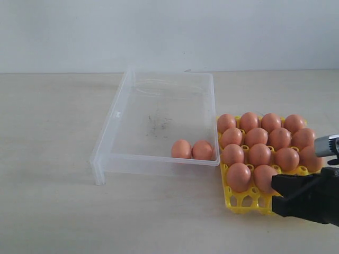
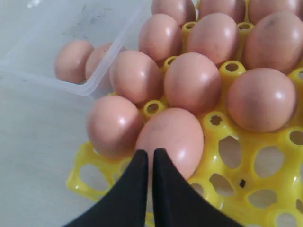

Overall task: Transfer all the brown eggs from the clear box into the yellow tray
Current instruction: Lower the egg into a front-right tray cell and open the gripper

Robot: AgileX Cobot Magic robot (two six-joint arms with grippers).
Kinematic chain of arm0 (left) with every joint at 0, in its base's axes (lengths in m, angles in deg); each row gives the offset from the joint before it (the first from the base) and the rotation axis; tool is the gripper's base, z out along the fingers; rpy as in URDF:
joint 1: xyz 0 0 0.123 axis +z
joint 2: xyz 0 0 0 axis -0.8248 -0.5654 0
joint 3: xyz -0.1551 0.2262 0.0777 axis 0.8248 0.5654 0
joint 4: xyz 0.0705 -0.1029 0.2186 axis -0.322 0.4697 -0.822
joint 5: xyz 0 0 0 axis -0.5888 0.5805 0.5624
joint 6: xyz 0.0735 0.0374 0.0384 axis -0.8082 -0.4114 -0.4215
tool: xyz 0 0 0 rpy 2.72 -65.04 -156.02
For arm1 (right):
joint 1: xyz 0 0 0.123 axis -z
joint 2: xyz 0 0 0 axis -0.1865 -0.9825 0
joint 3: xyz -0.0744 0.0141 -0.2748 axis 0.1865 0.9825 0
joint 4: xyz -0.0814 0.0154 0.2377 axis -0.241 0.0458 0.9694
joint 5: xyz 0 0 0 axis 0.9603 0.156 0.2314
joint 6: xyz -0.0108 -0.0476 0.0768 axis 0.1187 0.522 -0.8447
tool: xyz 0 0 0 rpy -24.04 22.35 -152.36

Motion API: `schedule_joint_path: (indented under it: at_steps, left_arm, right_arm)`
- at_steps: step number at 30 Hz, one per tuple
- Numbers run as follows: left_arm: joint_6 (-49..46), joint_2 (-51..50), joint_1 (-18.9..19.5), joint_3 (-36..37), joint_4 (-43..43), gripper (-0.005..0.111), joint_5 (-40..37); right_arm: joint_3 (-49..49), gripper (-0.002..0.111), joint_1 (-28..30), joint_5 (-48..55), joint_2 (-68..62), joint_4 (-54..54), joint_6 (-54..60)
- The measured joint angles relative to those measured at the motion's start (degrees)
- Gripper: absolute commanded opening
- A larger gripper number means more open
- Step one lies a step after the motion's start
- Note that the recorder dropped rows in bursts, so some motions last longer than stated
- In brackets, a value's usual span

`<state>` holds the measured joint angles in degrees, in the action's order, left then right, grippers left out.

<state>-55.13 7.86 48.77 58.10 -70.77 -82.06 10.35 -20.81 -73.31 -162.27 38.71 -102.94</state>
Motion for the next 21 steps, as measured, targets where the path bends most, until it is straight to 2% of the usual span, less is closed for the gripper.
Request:
schedule_joint_path:
  at_steps: [12, 21]
  left_arm:
    - [0.0, 0.0, 0.0, 0.0, 0.0, 0.004, 0.0]
    - [0.0, 0.0, 0.0, 0.0, 0.0, 0.004, 0.0]
  right_arm:
    - [-2.6, 0.0, 0.0, 7.6, -0.1, -2.7, -3.0]
    - [-2.7, 0.0, 0.0, 9.9, -0.1, -10.7, -10.3]
